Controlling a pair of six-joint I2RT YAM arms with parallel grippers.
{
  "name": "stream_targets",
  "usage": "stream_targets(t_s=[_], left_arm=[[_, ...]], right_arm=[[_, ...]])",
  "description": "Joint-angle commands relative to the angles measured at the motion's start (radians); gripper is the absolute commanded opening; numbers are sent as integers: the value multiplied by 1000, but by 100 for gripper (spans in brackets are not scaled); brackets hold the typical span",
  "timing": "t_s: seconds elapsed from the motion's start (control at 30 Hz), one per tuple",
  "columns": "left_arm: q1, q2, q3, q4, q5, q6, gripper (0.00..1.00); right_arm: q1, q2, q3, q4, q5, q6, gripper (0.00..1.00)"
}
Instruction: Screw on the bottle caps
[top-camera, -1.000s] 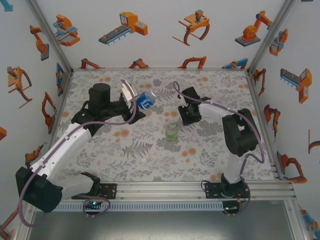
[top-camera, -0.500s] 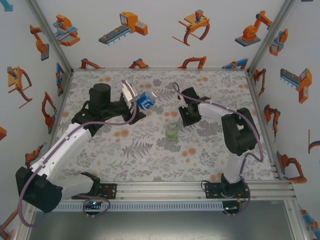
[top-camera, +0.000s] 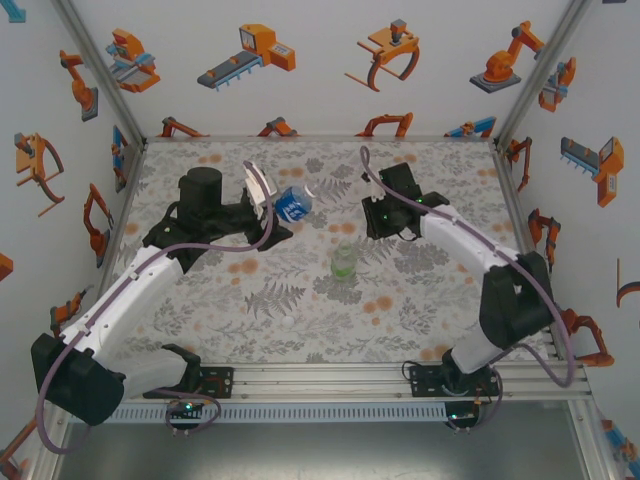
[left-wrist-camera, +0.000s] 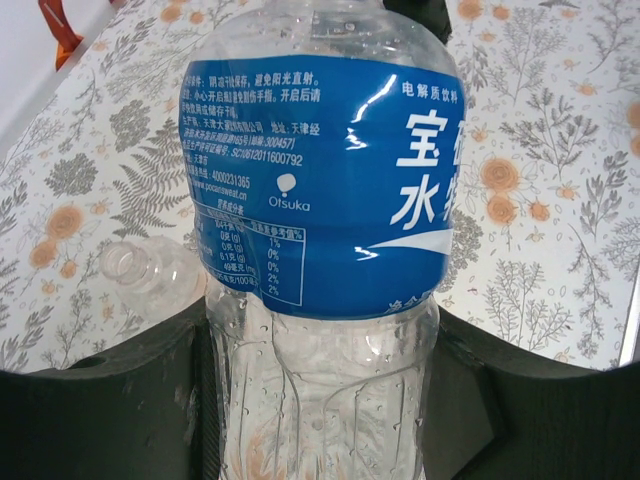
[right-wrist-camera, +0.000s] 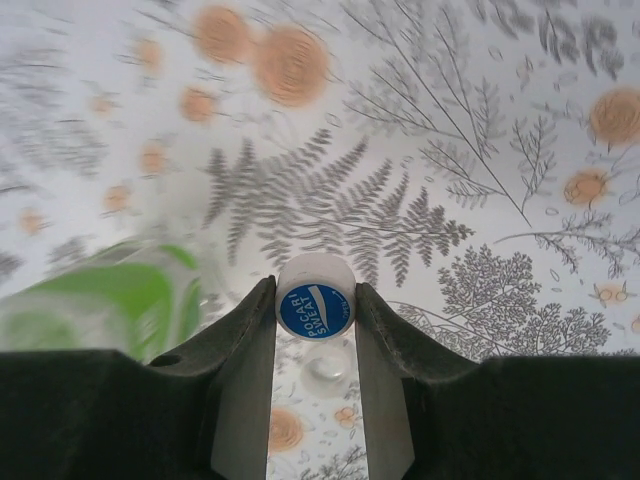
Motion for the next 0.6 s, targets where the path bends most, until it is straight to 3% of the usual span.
stream_targets(t_s=[0.0,0.2,0.37,0.57], left_arm=[[-6,-10,35,-27,77,50,0],[-19,-14,36,-69,126,139,0],[-73,-21,35,-145,123,285,0],[-131,-42,32,-196,124,403,0]], right_arm=[[14,-107,10,-13,-208,-83,25],[90,-264,13,-25,-441,-328,20],[131,-364,-1,-6,-602,-437,15],[143,-463,-22,48,-644,-460,15]])
